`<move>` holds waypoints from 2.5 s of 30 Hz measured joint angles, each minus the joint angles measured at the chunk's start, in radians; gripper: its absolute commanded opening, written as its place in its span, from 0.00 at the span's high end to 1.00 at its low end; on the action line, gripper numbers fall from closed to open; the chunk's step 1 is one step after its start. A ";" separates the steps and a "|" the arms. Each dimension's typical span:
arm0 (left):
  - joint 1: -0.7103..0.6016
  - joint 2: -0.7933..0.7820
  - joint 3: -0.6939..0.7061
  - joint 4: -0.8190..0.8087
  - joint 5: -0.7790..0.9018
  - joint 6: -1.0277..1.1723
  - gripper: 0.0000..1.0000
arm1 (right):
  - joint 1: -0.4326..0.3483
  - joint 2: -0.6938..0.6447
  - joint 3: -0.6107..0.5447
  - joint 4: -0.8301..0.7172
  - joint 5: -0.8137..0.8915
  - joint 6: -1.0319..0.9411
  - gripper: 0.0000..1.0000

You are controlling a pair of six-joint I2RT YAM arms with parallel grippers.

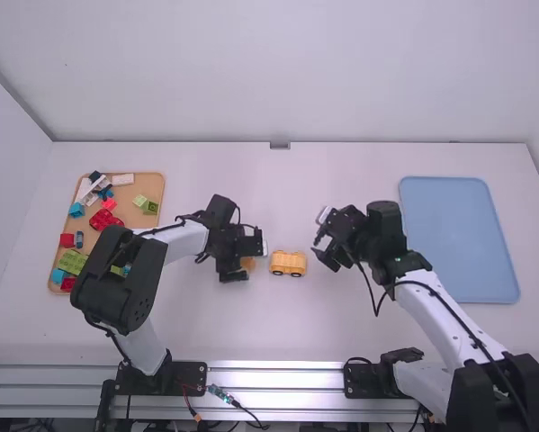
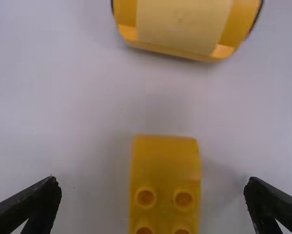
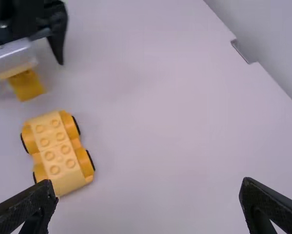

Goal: Assemble lego blocks to make yellow taxi

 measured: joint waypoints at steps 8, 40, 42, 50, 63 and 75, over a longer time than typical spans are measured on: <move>0.086 0.000 0.000 -0.029 0.214 0.143 0.01 | 0.000 0.221 -0.129 0.312 -0.159 -0.043 0.01; 0.242 0.000 -0.291 0.520 0.546 0.028 0.01 | 0.037 0.694 -0.151 0.696 -0.382 -0.117 0.01; 0.242 0.000 -0.291 0.519 0.548 0.028 0.01 | 0.037 0.725 -0.138 0.696 -0.402 -0.116 0.01; 0.242 0.000 -0.286 0.421 0.547 0.072 0.02 | 0.037 0.755 -0.096 0.703 -0.436 -0.113 0.00; 0.242 0.000 -0.240 0.352 0.536 0.161 0.05 | 0.037 0.755 -0.096 0.710 -0.431 -0.111 0.03; 0.242 0.107 -0.185 0.306 0.547 0.164 0.09 | 0.036 0.755 -0.076 0.700 -0.442 -0.115 0.05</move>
